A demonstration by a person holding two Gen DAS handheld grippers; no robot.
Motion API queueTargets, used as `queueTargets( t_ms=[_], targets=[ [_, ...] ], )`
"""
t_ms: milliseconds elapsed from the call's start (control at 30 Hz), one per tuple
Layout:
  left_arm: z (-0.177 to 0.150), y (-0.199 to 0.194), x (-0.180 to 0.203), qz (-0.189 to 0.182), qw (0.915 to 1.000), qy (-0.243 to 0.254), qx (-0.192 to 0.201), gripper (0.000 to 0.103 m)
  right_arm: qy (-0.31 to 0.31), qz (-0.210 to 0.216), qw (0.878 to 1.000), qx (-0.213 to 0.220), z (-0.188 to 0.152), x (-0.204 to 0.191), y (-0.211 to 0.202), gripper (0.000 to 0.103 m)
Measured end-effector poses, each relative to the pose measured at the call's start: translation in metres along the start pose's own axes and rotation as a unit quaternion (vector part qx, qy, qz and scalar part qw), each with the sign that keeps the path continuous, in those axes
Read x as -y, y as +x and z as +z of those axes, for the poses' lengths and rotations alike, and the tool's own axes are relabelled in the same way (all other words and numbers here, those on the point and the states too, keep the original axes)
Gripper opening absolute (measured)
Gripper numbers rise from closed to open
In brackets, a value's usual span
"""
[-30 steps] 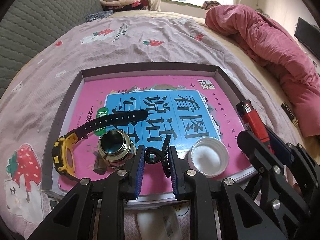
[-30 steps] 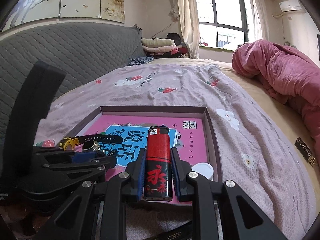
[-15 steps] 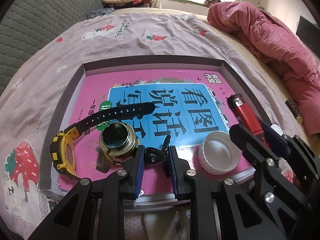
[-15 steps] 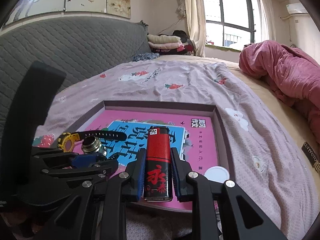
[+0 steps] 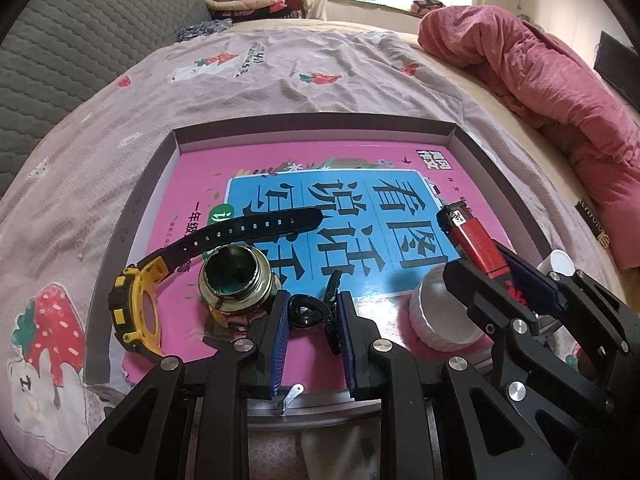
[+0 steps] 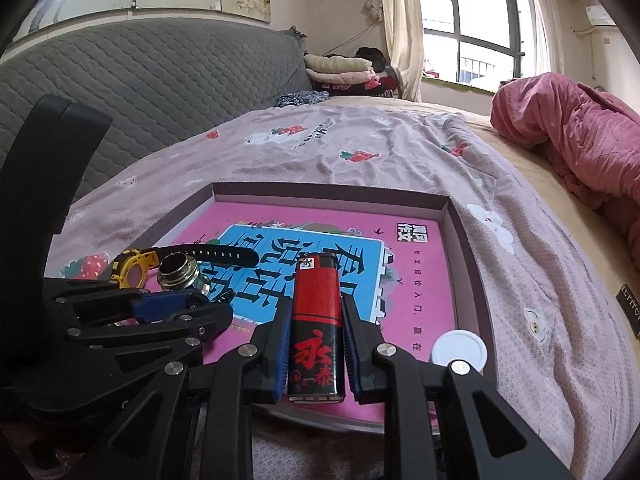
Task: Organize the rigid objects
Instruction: 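Lower the clip into the box with left tool while right tool lowers the lighter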
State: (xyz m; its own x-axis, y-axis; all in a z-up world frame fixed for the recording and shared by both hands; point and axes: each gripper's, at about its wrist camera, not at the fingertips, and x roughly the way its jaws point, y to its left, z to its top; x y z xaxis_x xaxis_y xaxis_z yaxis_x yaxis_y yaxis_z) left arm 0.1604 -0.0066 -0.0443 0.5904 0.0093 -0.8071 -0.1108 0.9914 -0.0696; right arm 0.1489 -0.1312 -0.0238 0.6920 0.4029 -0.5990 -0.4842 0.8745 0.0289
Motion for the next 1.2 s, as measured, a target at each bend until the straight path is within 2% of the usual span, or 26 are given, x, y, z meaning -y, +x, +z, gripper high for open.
queueTargets(
  t_ms=[533,800,1200],
  targets=[
    [0.0001,0.0007,-0.0008,0.003,1.0,-0.003,-0.001,0.023,-0.006,0.0,1.0,-0.009,-0.0017,-0.0021,0.005,0.023],
    [-0.0002,0.0006,-0.0017,0.002,1.0,-0.004,0.002,0.023,-0.012,-0.012,1.0,0.004,-0.0027,-0.0024,0.0001,0.023],
    [-0.0009,0.0012,-0.0026,0.001,1.0,-0.009,0.003,0.023,-0.023,-0.017,1.0,-0.013,-0.006,-0.0052,0.0068,0.023]
  ],
)
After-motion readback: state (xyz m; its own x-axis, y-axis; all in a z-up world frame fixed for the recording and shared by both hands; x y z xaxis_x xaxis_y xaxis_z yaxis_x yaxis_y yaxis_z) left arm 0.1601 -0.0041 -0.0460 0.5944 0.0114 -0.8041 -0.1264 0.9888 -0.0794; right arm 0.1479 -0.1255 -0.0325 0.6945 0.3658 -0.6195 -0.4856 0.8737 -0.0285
